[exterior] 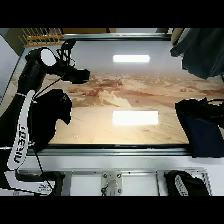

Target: Fold the clothes and pants, and hang the long-sleeved shirts on hangers.

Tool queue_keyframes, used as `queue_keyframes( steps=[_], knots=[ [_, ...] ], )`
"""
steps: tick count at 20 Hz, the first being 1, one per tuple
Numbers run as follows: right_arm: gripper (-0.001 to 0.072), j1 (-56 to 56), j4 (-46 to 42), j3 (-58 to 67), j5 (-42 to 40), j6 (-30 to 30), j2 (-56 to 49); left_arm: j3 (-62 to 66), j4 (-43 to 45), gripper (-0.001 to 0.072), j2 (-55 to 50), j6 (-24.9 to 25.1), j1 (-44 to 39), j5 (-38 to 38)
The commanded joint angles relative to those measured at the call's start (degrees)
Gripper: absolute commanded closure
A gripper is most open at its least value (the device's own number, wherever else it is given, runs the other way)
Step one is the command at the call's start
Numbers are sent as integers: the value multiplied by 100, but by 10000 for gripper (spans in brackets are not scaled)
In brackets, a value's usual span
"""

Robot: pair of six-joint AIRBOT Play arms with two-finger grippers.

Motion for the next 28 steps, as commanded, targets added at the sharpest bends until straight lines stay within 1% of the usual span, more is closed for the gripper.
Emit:
queue_keyframes(
  steps=[1, 15, 16, 17, 18, 19, 21, 23, 25, 28],
  knots=[
    [694, 4, 2, 7, 2, 2, 4, 2, 2, 701, 2, -2, -4, 0],
    [694, 4, 2, 7, 2, 2, 4, 2, 9, 701, 2, 4, -4, -2],
    [694, 4, 2, 7, 2, 2, 4, 11, 125, 687, 2, 111, 15, 7],
    [694, 4, 2, 7, 2, 2, 4, 20, 369, 457, 13, 192, 72, -35],
    [694, 4, 2, 7, 2, 0, 2, 17, 737, 59, 42, 168, 175, -133],
    [695, 4, 2, 7, 2, 2, 2, 15, 1224, 6, 68, 20, 306, -271],
    [694, 4, 2, 7, 2, 2, 4, -236, 2085, 6, 146, -295, 601, -404],
    [694, 4, 2, 7, 2, 0, 2, -752, 2564, 6, 179, -461, 920, -264],
    [694, 4, 2, 7, 2, 2, 7, -1447, 2752, 6, 177, -461, 1244, 284],
    [694, 4, 2, 7, 2, 2, 2, -2186, 2730, 6, 149, -468, 1611, 1182]
  ],
)
